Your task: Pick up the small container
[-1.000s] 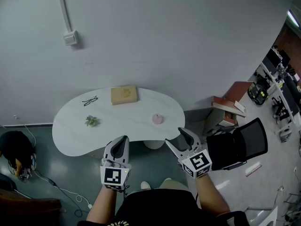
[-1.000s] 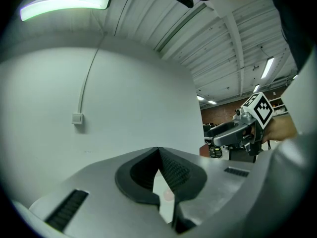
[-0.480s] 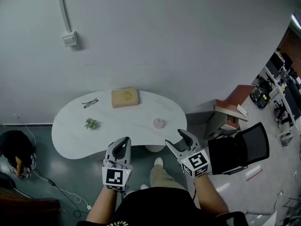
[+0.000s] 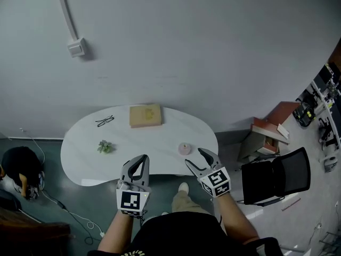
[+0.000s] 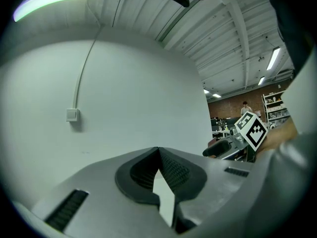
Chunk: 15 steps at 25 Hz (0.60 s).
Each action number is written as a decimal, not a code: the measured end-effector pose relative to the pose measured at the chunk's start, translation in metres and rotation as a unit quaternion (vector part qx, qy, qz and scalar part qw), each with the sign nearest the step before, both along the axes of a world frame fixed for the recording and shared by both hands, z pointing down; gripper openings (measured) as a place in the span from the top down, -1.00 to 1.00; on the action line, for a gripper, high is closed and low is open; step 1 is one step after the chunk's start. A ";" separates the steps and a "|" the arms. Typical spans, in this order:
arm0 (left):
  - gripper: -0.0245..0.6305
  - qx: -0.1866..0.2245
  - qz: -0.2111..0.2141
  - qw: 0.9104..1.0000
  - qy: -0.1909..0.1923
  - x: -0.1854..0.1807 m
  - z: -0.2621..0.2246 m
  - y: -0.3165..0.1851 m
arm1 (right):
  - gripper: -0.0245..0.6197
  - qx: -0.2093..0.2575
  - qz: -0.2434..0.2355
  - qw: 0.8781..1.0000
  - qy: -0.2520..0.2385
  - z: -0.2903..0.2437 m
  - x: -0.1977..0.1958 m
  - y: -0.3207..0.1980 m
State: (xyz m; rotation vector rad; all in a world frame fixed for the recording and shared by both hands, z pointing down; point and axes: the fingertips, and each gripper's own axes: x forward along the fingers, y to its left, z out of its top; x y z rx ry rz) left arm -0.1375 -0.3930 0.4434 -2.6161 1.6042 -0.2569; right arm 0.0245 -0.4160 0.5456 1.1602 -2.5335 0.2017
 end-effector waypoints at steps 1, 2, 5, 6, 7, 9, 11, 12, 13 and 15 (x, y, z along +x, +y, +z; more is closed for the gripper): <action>0.91 -0.001 0.000 1.000 0.000 0.002 0.001 -0.008 | 0.09 -0.006 -0.003 1.000 0.003 0.007 0.000 -0.008; 0.91 -0.003 0.000 1.000 -0.002 0.004 0.003 -0.015 | 0.09 -0.013 -0.006 1.000 0.005 0.014 0.000 -0.016; 0.91 -0.015 -0.003 1.000 -0.010 0.006 0.011 -0.036 | 0.09 -0.032 -0.017 0.999 0.013 0.038 0.000 -0.037; 0.91 -0.018 -0.004 1.000 -0.011 0.006 0.014 -0.043 | 0.09 -0.039 -0.021 0.999 0.018 0.048 0.000 -0.044; 0.91 -0.021 -0.006 1.000 -0.011 0.006 0.017 -0.050 | 0.09 -0.047 -0.025 0.998 0.024 0.058 0.000 -0.051; 0.91 -0.028 -0.009 0.999 -0.012 0.006 0.023 -0.063 | 0.09 -0.061 -0.033 0.997 0.033 0.078 0.000 -0.063; 0.91 -0.036 -0.012 0.999 -0.014 0.006 0.029 -0.074 | 0.09 -0.074 -0.038 0.996 0.040 0.098 0.000 -0.075; 0.91 -0.040 -0.014 0.999 -0.014 0.007 0.032 -0.079 | 0.09 -0.080 -0.038 0.995 0.045 0.108 0.001 -0.080; 0.91 -0.044 -0.016 0.999 -0.014 0.007 0.035 -0.084 | 0.09 -0.085 -0.038 0.994 0.049 0.118 0.002 -0.085; 0.91 -0.052 -0.018 0.998 -0.015 0.008 0.041 -0.092 | 0.09 -0.097 -0.038 0.993 0.056 0.137 0.006 -0.094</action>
